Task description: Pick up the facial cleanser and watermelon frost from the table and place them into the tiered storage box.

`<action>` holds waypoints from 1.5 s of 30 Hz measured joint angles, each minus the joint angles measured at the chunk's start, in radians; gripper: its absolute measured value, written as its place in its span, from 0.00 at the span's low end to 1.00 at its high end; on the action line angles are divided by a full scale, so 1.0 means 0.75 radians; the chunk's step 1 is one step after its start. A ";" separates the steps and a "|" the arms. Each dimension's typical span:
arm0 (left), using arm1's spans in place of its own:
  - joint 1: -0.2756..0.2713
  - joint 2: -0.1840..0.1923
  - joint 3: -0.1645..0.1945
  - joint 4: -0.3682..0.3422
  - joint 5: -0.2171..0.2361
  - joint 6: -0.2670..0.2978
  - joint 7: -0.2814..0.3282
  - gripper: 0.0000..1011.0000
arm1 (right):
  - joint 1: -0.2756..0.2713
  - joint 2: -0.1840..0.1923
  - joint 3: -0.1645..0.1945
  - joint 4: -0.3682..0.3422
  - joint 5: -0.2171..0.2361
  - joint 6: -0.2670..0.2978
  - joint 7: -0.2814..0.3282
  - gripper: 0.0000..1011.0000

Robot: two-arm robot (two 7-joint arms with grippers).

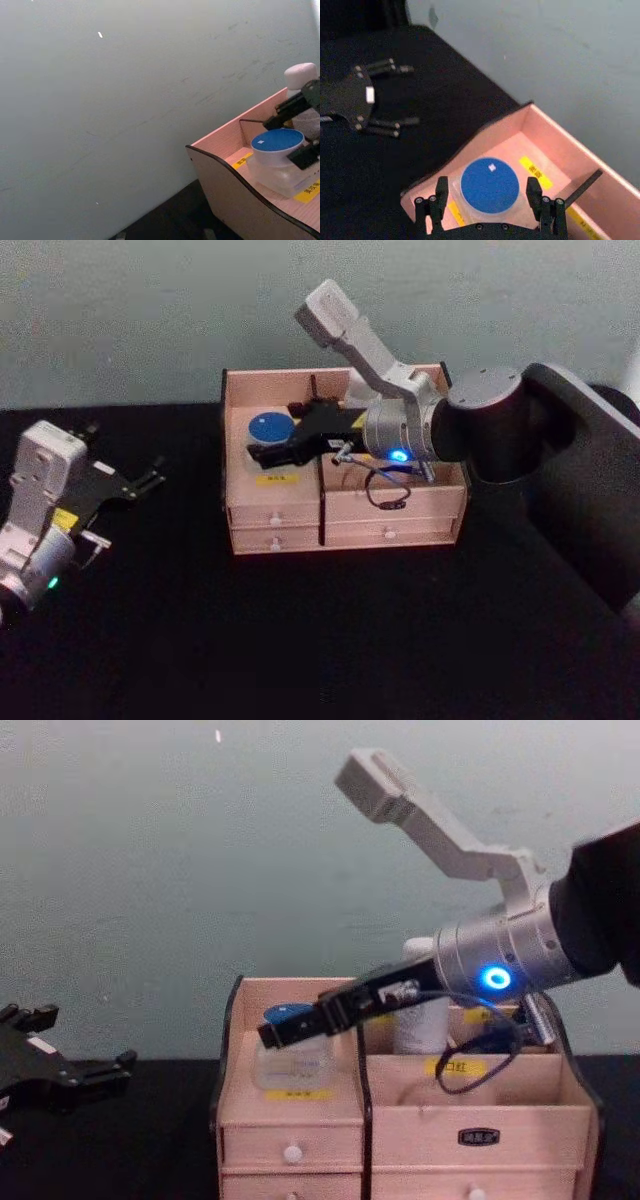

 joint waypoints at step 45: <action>0.000 0.000 0.000 0.000 0.000 0.000 0.000 0.99 | -1.102 0.186 0.661 -0.869 -0.072 -0.406 -0.814 0.99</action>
